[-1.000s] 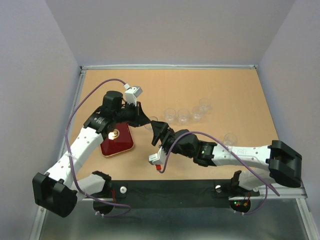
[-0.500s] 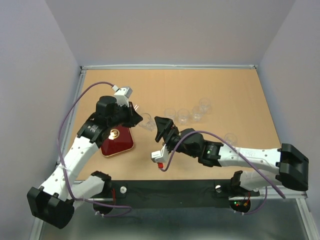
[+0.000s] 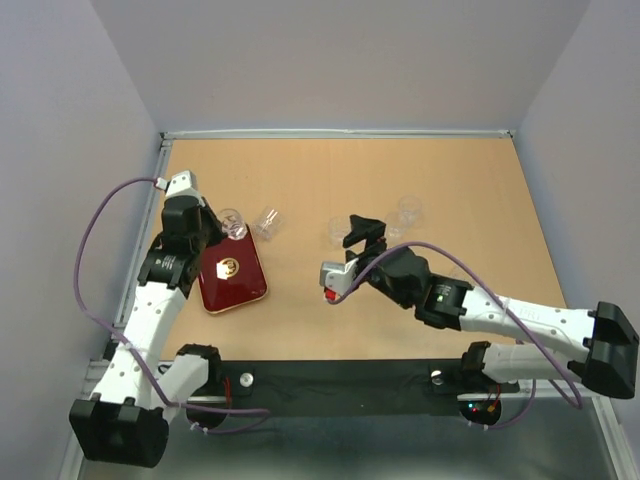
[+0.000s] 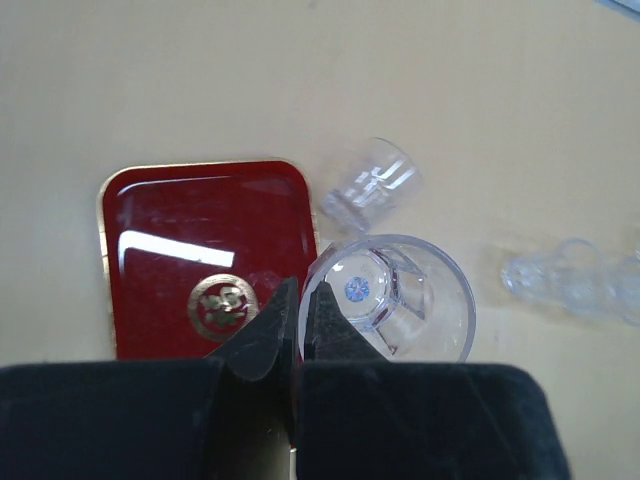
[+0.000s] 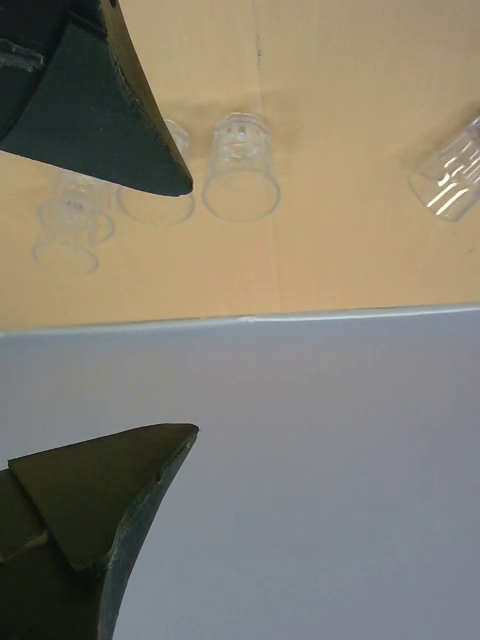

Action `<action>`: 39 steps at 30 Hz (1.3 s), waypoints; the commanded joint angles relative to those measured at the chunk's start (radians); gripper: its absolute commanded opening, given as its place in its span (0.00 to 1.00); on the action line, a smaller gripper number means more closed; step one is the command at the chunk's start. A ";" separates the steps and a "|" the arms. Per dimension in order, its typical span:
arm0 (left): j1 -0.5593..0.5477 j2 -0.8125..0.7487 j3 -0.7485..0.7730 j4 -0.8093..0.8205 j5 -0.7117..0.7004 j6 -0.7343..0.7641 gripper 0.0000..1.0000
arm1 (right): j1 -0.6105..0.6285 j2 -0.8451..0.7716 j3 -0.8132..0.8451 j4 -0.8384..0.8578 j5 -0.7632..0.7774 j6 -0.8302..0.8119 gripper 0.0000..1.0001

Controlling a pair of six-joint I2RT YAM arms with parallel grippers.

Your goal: Place the glasses into the tray

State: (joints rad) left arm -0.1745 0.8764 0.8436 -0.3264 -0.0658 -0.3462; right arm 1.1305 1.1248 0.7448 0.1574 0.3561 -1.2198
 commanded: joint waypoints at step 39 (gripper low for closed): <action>0.250 0.523 0.032 0.210 -0.304 -0.062 0.00 | -0.945 -0.060 0.168 -0.338 -0.781 0.942 1.00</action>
State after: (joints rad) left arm 0.0658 1.4109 0.8356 -0.1452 -0.3340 -0.4225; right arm 0.1905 1.1286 0.9291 -0.2604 -0.3485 -0.2771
